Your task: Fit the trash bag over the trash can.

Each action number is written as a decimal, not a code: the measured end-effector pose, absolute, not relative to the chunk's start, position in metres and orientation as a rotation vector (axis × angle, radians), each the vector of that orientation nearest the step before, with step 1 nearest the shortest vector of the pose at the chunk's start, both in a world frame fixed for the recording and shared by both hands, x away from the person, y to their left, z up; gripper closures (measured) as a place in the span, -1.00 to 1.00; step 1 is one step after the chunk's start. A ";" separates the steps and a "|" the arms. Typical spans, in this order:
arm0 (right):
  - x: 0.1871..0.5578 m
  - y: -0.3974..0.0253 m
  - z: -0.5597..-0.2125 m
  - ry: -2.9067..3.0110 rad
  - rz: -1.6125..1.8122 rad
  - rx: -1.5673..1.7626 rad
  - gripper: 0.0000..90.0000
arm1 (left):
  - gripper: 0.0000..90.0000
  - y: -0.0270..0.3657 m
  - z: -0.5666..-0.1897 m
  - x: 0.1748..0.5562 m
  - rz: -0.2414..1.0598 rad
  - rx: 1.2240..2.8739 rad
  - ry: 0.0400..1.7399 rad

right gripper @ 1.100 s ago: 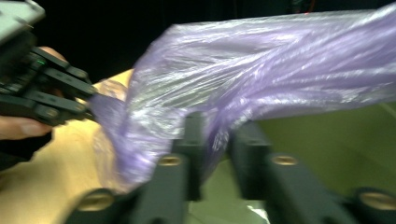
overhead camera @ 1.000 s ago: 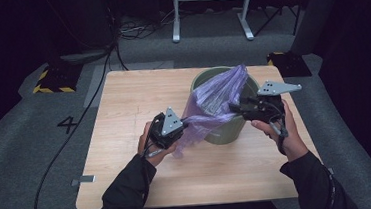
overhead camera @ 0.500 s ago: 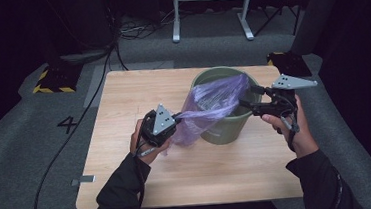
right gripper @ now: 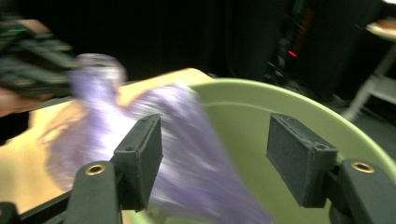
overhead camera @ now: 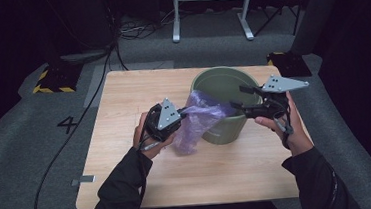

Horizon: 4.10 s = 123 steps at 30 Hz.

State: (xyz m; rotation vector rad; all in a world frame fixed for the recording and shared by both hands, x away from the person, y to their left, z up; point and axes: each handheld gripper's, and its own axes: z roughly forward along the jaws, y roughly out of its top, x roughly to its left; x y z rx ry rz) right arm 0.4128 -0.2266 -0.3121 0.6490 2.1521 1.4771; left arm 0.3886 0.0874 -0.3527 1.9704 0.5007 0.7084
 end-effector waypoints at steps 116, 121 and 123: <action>0.421 -0.311 -0.345 1.992 1.221 0.887 0.93 | 0.99 0.085 -0.362 0.455 0.603 1.963 0.556; 0.434 -0.313 -0.347 1.966 1.223 0.910 0.93 | 0.99 0.084 -0.363 0.464 0.604 1.949 0.583; 0.439 -0.314 -0.349 1.962 1.220 0.924 0.93 | 0.99 0.084 -0.364 0.468 0.600 1.950 0.596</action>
